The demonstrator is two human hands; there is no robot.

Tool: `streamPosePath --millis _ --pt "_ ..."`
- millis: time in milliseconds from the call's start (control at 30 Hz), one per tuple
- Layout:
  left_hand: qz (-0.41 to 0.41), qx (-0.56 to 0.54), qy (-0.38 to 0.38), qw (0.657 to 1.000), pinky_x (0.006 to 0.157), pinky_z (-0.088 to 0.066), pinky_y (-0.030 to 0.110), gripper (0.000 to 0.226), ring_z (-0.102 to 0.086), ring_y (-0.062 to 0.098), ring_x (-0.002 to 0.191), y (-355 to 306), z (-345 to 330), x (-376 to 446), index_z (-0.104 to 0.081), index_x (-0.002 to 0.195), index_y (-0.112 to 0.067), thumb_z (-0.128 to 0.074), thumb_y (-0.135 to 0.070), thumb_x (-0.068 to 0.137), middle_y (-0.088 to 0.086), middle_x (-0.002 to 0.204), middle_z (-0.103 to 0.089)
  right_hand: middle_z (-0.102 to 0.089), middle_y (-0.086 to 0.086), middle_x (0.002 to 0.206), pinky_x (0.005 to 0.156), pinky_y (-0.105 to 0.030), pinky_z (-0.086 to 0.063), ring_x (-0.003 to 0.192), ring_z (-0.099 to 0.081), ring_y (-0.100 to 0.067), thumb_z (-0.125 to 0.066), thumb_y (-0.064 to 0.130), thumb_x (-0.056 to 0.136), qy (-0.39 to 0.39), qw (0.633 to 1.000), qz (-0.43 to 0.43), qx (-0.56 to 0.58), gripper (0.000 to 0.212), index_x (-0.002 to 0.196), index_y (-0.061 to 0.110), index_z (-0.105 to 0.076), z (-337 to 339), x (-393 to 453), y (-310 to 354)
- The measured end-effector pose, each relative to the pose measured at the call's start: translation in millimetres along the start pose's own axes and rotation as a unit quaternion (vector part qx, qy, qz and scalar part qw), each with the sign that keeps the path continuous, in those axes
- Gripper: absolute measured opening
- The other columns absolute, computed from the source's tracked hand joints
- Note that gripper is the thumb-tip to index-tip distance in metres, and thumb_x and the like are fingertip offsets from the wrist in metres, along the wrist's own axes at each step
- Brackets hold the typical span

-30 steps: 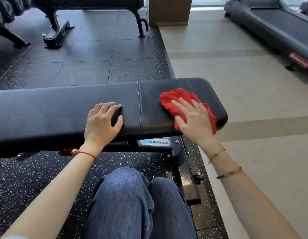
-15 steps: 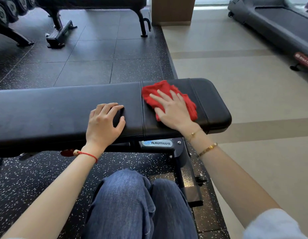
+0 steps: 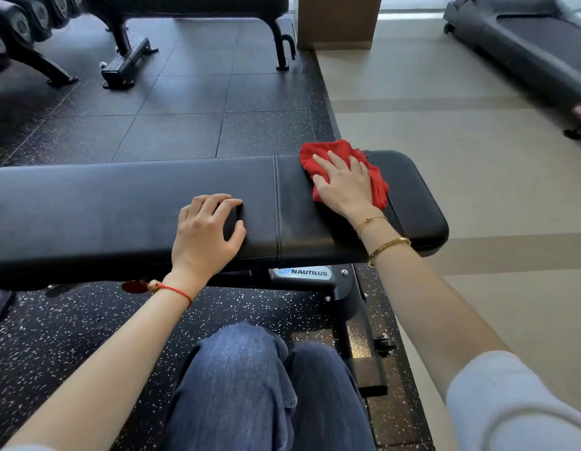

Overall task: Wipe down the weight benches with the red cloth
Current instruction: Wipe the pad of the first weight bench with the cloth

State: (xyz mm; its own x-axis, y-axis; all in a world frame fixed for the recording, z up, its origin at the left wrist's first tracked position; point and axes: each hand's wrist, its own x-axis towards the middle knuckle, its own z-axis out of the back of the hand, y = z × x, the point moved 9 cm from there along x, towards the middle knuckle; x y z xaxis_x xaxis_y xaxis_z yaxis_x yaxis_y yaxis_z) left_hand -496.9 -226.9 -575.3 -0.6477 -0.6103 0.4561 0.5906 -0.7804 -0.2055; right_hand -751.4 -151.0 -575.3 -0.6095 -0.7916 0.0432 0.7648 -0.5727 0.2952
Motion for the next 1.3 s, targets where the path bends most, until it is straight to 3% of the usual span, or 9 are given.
streamPosePath --millis 167,300,500,633,800,1000,1100,1300 --pt "0.004 -0.008 0.0 1.0 0.098 -0.042 0.044 0.041 -0.053 0.023 0.119 1 2 0 -0.064 0.121 -0.022 -0.047 -0.041 0.089 -0.004 0.125 -0.064 -0.028 0.008 0.16 0.121 -0.042 -0.012 0.146 -0.023 -0.031 -0.042 0.046 0.097 0.008 0.992 0.129 -0.01 0.051 0.148 0.044 -0.035 -18 -37 71" --pt "0.001 -0.012 0.003 1.0 0.099 -0.042 0.044 0.041 -0.053 0.023 0.12 2 2 0 -0.064 0.123 -0.022 -0.049 -0.04 0.09 -0.005 0.126 -0.063 -0.031 0.011 0.159 0.121 -0.041 -0.016 0.145 -0.027 -0.026 -0.047 0.045 0.095 -0.003 0.985 0.174 -0.016 0.053 0.147 0.045 -0.035 -10 -62 48" --pt "0.004 -0.001 0.007 1.0 0.1 -0.041 0.042 0.041 -0.052 0.022 0.12 1 -1 0 -0.063 0.124 -0.022 -0.047 -0.041 0.091 -0.005 0.126 -0.062 -0.03 0.008 0.16 0.122 -0.044 -0.014 0.146 -0.025 -0.028 -0.046 0.05 0.094 -0.011 0.994 0.097 -0.043 0.056 0.148 0.046 -0.031 5 -23 -5" --pt "0.004 0.006 0.007 1.0 0.099 -0.041 0.041 0.04 -0.052 0.021 0.12 1 -1 1 -0.063 0.123 -0.023 -0.047 -0.041 0.09 -0.005 0.125 -0.062 -0.026 0.008 0.161 0.121 -0.044 -0.012 0.147 -0.021 -0.032 -0.041 0.051 0.095 -0.008 0.998 0.044 -0.039 0.056 0.149 0.045 -0.029 -1 3 12" --pt "0.003 0.004 0.005 1.0 0.099 -0.041 0.041 0.041 -0.052 0.021 0.119 1 1 1 -0.063 0.122 -0.023 -0.048 -0.041 0.09 -0.006 0.125 -0.062 -0.029 0.008 0.16 0.119 -0.042 -0.015 0.145 -0.024 -0.033 -0.042 0.052 0.095 -0.005 0.991 0.131 -0.025 0.055 0.149 0.044 -0.032 -18 -29 70" --pt "0.004 0.003 0.0 1.0 0.099 -0.041 0.041 0.039 -0.053 0.022 0.12 0 2 0 -0.064 0.122 -0.022 -0.049 -0.039 0.09 -0.005 0.126 -0.062 -0.031 0.009 0.159 0.123 -0.047 0.001 0.152 -0.01 -0.026 -0.037 0.059 0.094 -0.019 0.982 0.184 -0.05 0.059 0.15 0.043 -0.028 -10 -61 57" --pt "0.007 0.002 -0.001 1.0 0.099 -0.04 0.04 0.038 -0.052 0.022 0.119 0 1 0 -0.064 0.121 -0.023 -0.05 -0.038 0.089 -0.005 0.125 -0.062 -0.032 0.007 0.159 0.123 -0.049 0.002 0.153 -0.003 -0.025 -0.036 0.062 0.094 -0.014 0.972 0.224 -0.074 0.062 0.151 0.04 -0.029 -6 -56 61" --pt "0.01 0.008 -0.001 1.0 0.1 -0.039 0.039 0.038 -0.052 0.022 0.12 1 0 1 -0.063 0.122 -0.023 -0.049 -0.039 0.089 -0.005 0.125 -0.062 -0.022 0.011 0.162 0.123 -0.046 -0.007 0.15 -0.015 -0.028 -0.036 0.056 0.095 -0.001 0.989 0.142 -0.04 0.057 0.15 0.045 -0.026 -20 -32 56"
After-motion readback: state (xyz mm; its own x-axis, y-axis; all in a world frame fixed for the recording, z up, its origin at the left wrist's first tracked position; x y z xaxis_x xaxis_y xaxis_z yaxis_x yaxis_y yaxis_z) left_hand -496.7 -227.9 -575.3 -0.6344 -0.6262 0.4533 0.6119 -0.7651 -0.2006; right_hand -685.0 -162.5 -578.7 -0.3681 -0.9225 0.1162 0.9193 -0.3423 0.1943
